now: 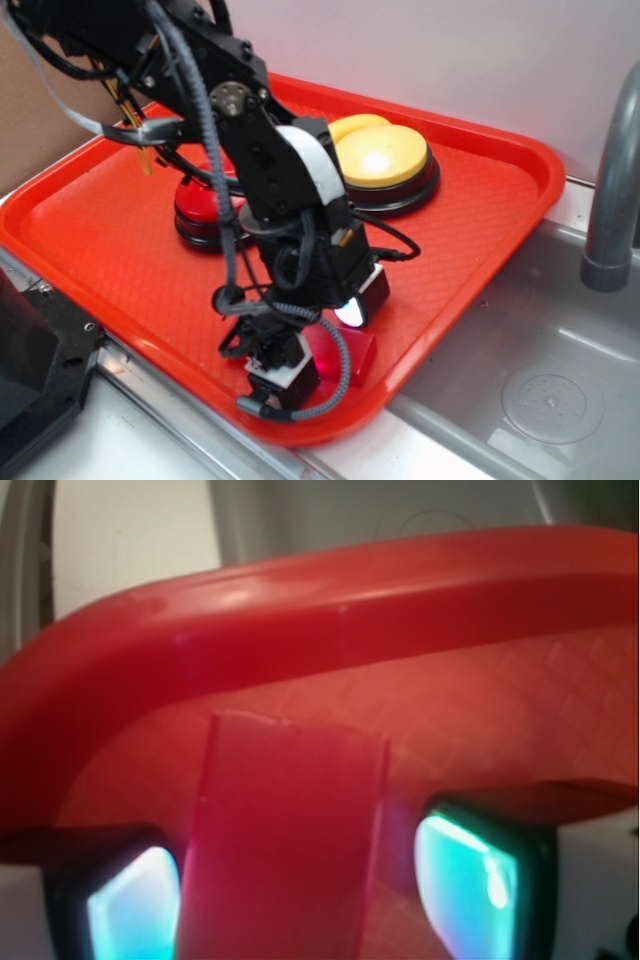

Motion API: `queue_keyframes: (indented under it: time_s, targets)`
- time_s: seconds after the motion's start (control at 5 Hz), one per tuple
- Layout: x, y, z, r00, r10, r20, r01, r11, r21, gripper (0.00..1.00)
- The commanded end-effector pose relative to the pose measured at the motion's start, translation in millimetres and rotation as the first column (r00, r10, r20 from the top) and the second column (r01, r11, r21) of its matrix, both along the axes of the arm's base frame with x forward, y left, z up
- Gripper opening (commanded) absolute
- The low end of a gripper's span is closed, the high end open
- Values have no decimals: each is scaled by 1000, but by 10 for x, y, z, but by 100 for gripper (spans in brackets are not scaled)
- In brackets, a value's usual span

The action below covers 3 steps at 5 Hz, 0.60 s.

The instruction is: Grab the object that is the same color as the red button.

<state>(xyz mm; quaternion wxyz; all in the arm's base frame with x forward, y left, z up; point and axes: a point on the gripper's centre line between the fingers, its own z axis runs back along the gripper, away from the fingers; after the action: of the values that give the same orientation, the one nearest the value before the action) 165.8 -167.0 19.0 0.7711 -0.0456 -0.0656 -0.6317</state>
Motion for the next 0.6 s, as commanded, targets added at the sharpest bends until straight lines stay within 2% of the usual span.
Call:
queue_keyframes:
  time_s: [0.0, 0.4]
  targets:
    - [-5, 116, -48, 989, 150, 19, -150, 988, 40, 0]
    - [89, 241, 79, 934, 356, 11, -356, 931, 81, 0]
